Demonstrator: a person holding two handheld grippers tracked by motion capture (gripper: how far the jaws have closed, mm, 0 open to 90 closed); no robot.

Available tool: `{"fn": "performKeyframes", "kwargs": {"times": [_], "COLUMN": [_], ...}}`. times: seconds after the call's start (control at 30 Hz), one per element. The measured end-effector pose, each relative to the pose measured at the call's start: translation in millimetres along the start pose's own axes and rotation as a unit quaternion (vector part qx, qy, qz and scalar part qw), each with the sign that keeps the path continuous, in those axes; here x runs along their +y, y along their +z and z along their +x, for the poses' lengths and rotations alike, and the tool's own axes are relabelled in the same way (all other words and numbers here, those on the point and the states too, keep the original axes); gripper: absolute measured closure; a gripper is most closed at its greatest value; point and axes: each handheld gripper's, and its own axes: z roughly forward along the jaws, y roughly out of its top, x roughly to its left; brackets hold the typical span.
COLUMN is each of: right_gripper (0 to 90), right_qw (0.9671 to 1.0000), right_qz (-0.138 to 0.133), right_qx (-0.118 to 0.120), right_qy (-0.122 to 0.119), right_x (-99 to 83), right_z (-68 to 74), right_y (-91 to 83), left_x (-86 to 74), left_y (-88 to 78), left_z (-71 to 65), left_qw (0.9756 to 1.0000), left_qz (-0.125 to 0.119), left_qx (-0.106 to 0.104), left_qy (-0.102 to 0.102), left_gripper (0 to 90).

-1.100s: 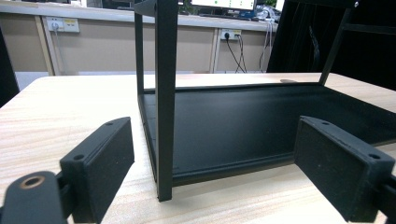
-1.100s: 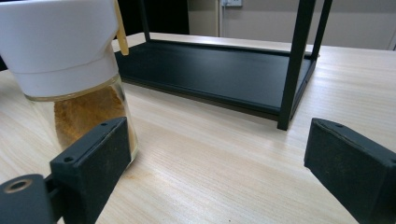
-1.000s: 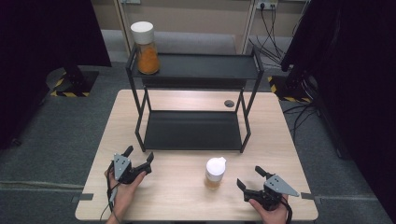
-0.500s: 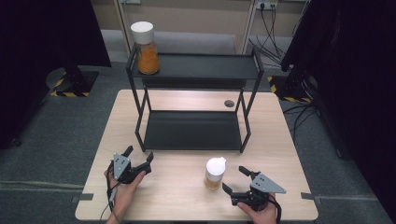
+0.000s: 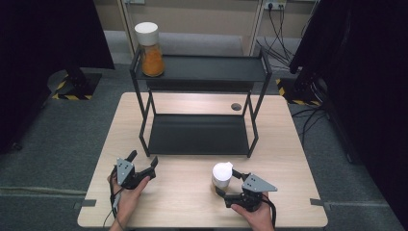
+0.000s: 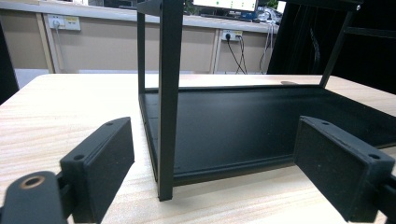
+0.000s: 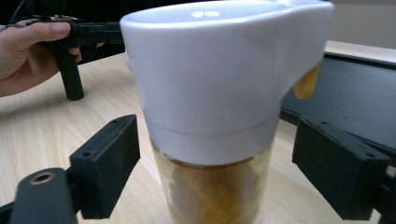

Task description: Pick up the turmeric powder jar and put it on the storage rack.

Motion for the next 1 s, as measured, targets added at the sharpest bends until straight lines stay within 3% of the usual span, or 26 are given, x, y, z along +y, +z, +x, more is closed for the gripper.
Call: {"fn": "performKeyframes", "kwargs": {"times": [0.2, 0.3, 0.47, 0.63, 1.0], "right_gripper": [24.7, 29.8, 30.5, 30.8, 30.8], "right_qw": [0.9999, 0.9999, 0.9998, 0.9999, 0.9976], "right_qz": [0.008, 0.005, 0.006, 0.001, -0.049], "right_qx": [0.009, -0.001, -0.003, -0.008, -0.049], "right_qy": [-0.011, -0.015, -0.020, -0.010, -0.004], "right_x": [2.2, -0.5, -0.3, -1.3, 4.6], "right_z": [-0.5, 2.5, 3.6, 4.0, 9.7], "right_y": [10.5, 12.5, 12.4, 11.9, -5.3], "left_x": [0.2, 0.4, 0.1, 0.0, 0.4], "left_y": [0.1, 0.2, 0.1, 0.1, 0.3], "left_z": [0.1, 0.1, -0.1, 0.3, 1.2], "left_qw": [1.0000, 1.0000, 1.0000, 1.0000, 1.0000], "left_qz": [0.001, 0.001, 0.000, 0.000, 0.001], "left_qx": [0.000, 0.000, 0.001, 0.000, -0.001], "left_qy": [-0.001, -0.001, -0.001, -0.002, -0.006], "left_gripper": [11.5, 11.5, 11.5, 11.5, 11.6]}}
